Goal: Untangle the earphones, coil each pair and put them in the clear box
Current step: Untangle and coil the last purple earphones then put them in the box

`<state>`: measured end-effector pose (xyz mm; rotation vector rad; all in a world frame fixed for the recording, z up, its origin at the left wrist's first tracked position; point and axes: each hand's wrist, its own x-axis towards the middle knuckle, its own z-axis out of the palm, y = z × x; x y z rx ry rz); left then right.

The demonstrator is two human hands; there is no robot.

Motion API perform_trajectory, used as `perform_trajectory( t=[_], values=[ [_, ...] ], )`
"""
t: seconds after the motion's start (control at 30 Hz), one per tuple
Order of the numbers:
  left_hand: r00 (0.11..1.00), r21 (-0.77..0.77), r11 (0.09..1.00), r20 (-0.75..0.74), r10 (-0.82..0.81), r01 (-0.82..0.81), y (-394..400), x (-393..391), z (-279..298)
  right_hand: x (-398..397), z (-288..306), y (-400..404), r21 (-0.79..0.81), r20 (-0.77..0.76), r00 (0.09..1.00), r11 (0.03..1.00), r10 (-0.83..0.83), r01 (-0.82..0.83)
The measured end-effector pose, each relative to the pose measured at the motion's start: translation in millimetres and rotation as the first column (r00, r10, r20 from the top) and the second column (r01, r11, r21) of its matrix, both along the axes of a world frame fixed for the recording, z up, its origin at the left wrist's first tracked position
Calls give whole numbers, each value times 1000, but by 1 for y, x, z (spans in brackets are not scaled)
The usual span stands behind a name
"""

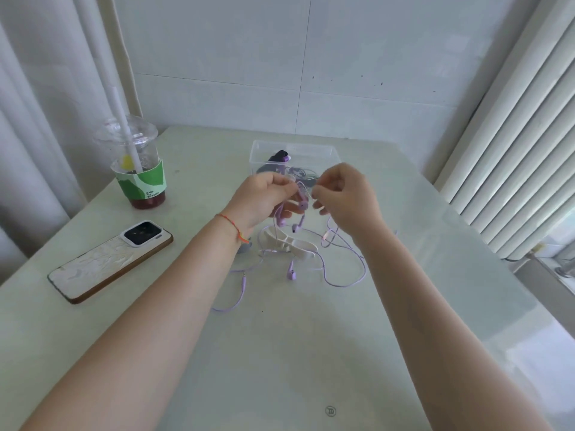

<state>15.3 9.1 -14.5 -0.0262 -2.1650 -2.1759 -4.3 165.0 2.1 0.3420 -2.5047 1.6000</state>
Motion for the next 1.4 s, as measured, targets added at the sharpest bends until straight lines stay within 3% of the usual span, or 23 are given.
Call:
perform_trajectory(
  t=[0.17,0.3,0.53,0.8,1.27,1.4],
  values=[
    [1000,165,986,22,-7,4,10,15,-32,19,-26,6,-181,45,992,978,117,-107],
    [998,191,979,6,-68,66,8,14,-40,22,-32,11,-242,65,978,954,197,-176],
    [995,337,938,21,-96,84,8,19,-42,22,-33,14,-243,67,985,960,162,-141],
    [1000,209,978,15,13,-16,9,20,-45,24,-39,9,-13,40,998,999,42,-42],
    [984,-132,979,-113,141,-155,10,18,-47,27,-37,7,-55,58,995,995,83,-80],
    [986,-54,986,-64,154,-158,15,17,-45,29,-38,5,-121,125,984,986,129,-114]
  ],
)
